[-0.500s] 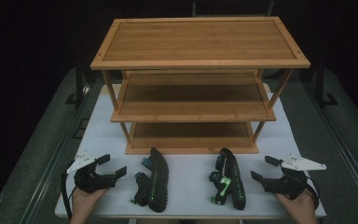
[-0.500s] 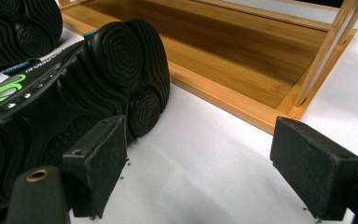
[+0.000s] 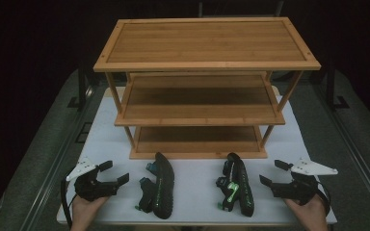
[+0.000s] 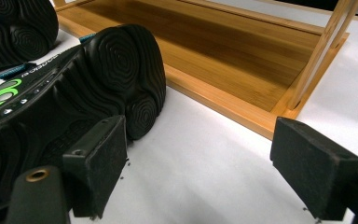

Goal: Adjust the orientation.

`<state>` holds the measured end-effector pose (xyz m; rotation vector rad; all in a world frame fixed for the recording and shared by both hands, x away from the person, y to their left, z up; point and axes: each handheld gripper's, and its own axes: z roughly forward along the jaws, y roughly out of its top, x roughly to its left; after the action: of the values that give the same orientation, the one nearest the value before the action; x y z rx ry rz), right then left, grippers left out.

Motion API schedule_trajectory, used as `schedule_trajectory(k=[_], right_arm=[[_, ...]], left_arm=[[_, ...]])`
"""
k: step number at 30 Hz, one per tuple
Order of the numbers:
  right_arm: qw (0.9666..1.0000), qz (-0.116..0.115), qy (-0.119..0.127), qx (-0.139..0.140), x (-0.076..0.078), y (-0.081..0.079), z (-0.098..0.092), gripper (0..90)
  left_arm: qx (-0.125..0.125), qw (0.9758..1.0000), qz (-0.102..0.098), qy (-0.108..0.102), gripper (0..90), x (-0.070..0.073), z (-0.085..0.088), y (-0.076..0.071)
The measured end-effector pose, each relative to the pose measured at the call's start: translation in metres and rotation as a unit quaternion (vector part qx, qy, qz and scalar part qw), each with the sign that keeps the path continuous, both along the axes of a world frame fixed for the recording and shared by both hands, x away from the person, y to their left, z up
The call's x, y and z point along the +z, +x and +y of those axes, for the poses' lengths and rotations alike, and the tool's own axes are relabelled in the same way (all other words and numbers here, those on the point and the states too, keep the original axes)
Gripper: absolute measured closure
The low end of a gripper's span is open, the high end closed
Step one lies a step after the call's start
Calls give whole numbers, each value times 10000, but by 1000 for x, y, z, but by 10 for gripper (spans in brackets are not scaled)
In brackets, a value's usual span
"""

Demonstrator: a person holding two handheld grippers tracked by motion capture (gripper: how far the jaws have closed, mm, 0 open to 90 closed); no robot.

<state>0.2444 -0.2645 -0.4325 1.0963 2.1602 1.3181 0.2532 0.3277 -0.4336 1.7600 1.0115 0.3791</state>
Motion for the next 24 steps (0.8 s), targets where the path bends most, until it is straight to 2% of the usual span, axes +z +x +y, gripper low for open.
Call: schedule_trajectory(k=[9,11,12,13,15,20,24], right_arm=[[10000,-2,-23,31,-1,2,2,181],[10000,-25,-6,26,0,2,1,181],[10000,-33,5,22,0,2,1,181],[10000,-40,14,8,0,1,1,181],[10000,-40,9,7,0,1,1,181],[10000,-41,-8,24,0,1,2,181],[10000,-46,7,21,0,1,2,181]], left_arm=[[-130,9999,-10,-6,79,2,-6,-2],[-285,9996,6,12,156,1,-8,-3],[-285,9996,6,12,156,1,-8,-3],[-333,9994,79,107,157,2,-12,-3],[-424,9990,22,115,209,2,-13,-5],[-633,9979,-7,121,265,5,-18,-8],[-788,9964,-47,323,328,6,-20,-11]])
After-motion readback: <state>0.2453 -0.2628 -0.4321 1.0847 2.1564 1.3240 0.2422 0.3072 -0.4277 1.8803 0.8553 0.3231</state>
